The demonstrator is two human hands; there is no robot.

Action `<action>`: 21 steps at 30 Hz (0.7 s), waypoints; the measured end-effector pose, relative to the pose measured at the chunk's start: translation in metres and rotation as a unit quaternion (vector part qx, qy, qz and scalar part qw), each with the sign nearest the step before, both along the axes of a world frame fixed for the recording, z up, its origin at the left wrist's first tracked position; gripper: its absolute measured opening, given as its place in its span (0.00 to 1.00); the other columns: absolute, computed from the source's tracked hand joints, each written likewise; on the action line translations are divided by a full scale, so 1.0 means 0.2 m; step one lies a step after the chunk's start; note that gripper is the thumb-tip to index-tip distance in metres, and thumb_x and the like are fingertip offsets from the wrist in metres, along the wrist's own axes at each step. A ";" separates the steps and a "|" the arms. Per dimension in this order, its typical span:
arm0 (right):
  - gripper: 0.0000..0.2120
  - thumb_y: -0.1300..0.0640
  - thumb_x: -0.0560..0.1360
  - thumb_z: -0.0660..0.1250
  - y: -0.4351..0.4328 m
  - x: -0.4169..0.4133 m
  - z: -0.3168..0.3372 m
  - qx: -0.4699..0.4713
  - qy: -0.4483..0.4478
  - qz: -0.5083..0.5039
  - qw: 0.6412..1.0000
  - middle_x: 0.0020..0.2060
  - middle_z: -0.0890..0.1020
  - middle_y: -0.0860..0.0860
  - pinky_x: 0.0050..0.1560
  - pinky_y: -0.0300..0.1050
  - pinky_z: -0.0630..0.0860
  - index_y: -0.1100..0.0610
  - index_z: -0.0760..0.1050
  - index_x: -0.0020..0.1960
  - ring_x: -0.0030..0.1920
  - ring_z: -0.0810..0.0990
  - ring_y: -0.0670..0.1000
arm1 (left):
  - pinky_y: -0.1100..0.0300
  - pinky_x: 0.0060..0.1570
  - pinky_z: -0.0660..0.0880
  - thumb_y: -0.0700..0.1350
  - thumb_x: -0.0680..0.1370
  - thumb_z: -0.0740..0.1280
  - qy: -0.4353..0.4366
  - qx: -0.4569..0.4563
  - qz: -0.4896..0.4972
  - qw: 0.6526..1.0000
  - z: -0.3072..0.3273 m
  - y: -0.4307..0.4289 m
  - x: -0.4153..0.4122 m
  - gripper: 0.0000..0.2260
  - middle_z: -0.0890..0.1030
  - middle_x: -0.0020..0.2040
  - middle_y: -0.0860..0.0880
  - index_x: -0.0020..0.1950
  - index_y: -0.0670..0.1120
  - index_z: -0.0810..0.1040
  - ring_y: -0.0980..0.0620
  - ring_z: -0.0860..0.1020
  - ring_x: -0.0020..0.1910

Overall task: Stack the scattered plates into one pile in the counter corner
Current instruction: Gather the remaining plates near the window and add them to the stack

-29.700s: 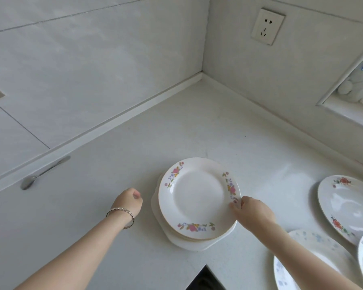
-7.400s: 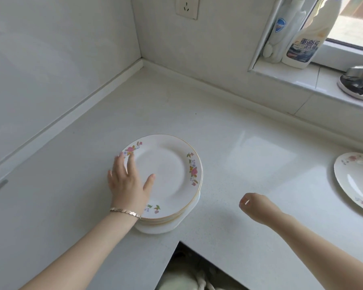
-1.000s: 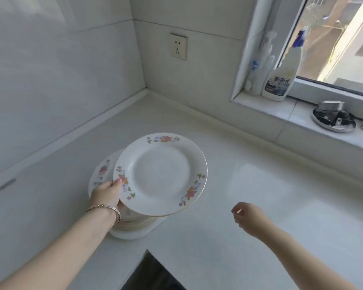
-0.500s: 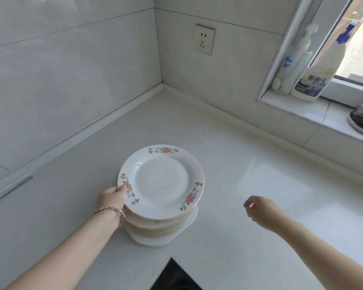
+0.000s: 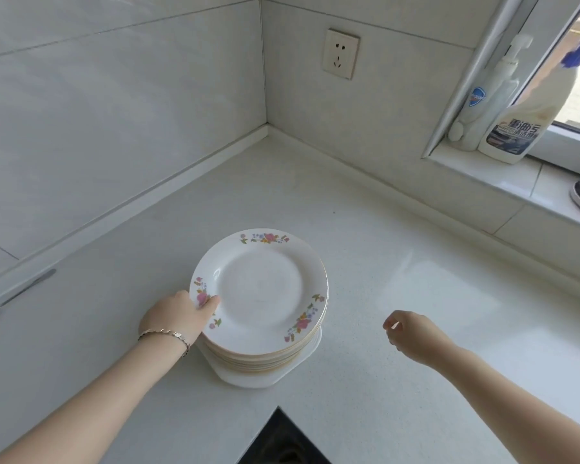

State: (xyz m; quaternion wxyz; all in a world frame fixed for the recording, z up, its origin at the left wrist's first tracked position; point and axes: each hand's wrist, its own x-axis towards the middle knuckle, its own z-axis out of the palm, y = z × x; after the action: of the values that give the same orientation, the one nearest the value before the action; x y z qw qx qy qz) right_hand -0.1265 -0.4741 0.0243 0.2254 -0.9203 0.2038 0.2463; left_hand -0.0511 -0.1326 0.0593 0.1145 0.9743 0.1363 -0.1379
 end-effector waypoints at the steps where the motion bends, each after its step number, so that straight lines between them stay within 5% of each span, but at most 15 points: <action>1: 0.10 0.58 0.75 0.56 0.00 0.00 0.00 0.000 0.000 -0.001 1.000 0.45 0.80 0.49 0.47 0.44 0.78 0.50 0.74 0.51 0.45 0.82 0.51 | 0.60 0.36 0.68 0.61 0.75 0.59 -0.004 0.025 -0.007 1.000 0.01 -0.01 -0.01 0.22 0.76 0.35 0.47 0.47 0.42 0.77 0.44 0.75 0.39; 3: 0.10 0.58 0.75 0.56 0.01 0.00 0.00 0.001 0.001 -0.004 1.000 0.46 0.80 0.50 0.47 0.45 0.78 0.51 0.74 0.52 0.46 0.82 0.51 | 0.58 0.39 0.69 0.59 0.75 0.60 -0.040 0.033 -0.007 0.999 0.02 -0.02 -0.02 0.20 0.79 0.45 0.42 0.51 0.41 0.73 0.42 0.76 0.44; 5: 0.11 0.58 0.75 0.56 0.02 0.00 0.00 -0.004 0.001 -0.003 1.000 0.48 0.81 0.51 0.47 0.45 0.78 0.51 0.75 0.53 0.46 0.82 0.51 | 0.55 0.43 0.70 0.53 0.75 0.65 -0.083 -0.091 0.026 0.992 0.00 -0.04 -0.03 0.18 0.77 0.51 0.40 0.55 0.40 0.69 0.44 0.79 0.49; 7: 0.12 0.57 0.75 0.57 0.03 0.00 -0.01 -0.009 0.003 -0.002 1.000 0.49 0.81 0.51 0.48 0.45 0.78 0.52 0.75 0.55 0.46 0.82 0.51 | 0.60 0.35 0.69 0.46 0.75 0.67 -0.086 -0.285 0.093 0.950 -0.02 -0.07 -0.04 0.13 0.76 0.47 0.46 0.55 0.44 0.67 0.60 0.81 0.34; 8: 0.13 0.57 0.75 0.57 0.04 0.00 -0.01 -0.010 0.003 -0.001 1.000 0.49 0.82 0.51 0.48 0.45 0.78 0.52 0.75 0.56 0.46 0.82 0.51 | 0.63 0.31 0.67 0.43 0.76 0.66 -0.077 -0.352 0.128 0.924 -0.03 -0.08 -0.04 0.11 0.75 0.45 0.48 0.54 0.45 0.66 0.59 0.78 0.27; 11: 0.13 0.57 0.76 0.57 0.06 -0.01 -0.02 -0.008 0.002 0.001 1.000 0.50 0.81 0.51 0.49 0.44 0.77 0.52 0.75 0.56 0.47 0.82 0.51 | 0.63 0.30 0.67 0.42 0.77 0.64 -0.078 -0.421 0.182 0.885 -0.09 -0.08 -0.05 0.09 0.74 0.48 0.47 0.54 0.45 0.66 0.52 0.73 0.29; 14: 0.13 0.57 0.76 0.57 0.06 -0.02 -0.03 -0.009 0.005 -0.001 1.000 0.50 0.81 0.52 0.47 0.43 0.76 0.52 0.75 0.56 0.47 0.82 0.52 | 0.58 0.36 0.67 0.44 0.78 0.62 -0.058 -0.356 0.152 0.920 -0.08 -0.07 -0.03 0.09 0.75 0.52 0.45 0.54 0.42 0.65 0.48 0.75 0.32; 16: 0.13 0.57 0.76 0.57 0.06 -0.03 -0.04 -0.009 0.008 -0.005 1.000 0.50 0.82 0.52 0.48 0.43 0.76 0.53 0.75 0.57 0.48 0.81 0.52 | 0.54 0.46 0.69 0.45 0.78 0.62 -0.060 -0.247 0.098 0.962 -0.07 -0.08 -0.03 0.17 0.75 0.60 0.40 0.62 0.37 0.65 0.41 0.79 0.49; 18: 0.13 0.57 0.76 0.57 0.05 -0.05 -0.04 -0.005 0.009 -0.013 1.000 0.50 0.82 0.52 0.47 0.43 0.76 0.53 0.75 0.57 0.48 0.81 0.52 | 0.46 0.61 0.69 0.46 0.78 0.63 -0.109 -0.098 0.007 0.989 -0.07 -0.12 -0.03 0.26 0.69 0.68 0.34 0.70 0.33 0.62 0.35 0.70 0.66; 21: 0.12 0.58 0.76 0.57 0.01 -0.10 -0.04 0.001 0.008 -0.040 0.999 0.49 0.81 0.52 0.44 0.41 0.75 0.53 0.75 0.56 0.47 0.81 0.52 | 0.37 0.56 0.73 0.48 0.72 0.63 -0.227 -0.016 -0.190 0.955 -0.07 -0.29 -0.04 0.23 0.75 0.61 0.30 0.62 0.35 0.72 0.30 0.76 0.59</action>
State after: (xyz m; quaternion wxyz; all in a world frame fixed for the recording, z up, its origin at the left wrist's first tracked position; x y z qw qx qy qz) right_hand -0.1467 -0.4712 0.0162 0.2344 -0.9091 0.2424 0.2446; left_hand -0.0596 -0.1913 0.0448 0.1301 0.9858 -0.0835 0.0659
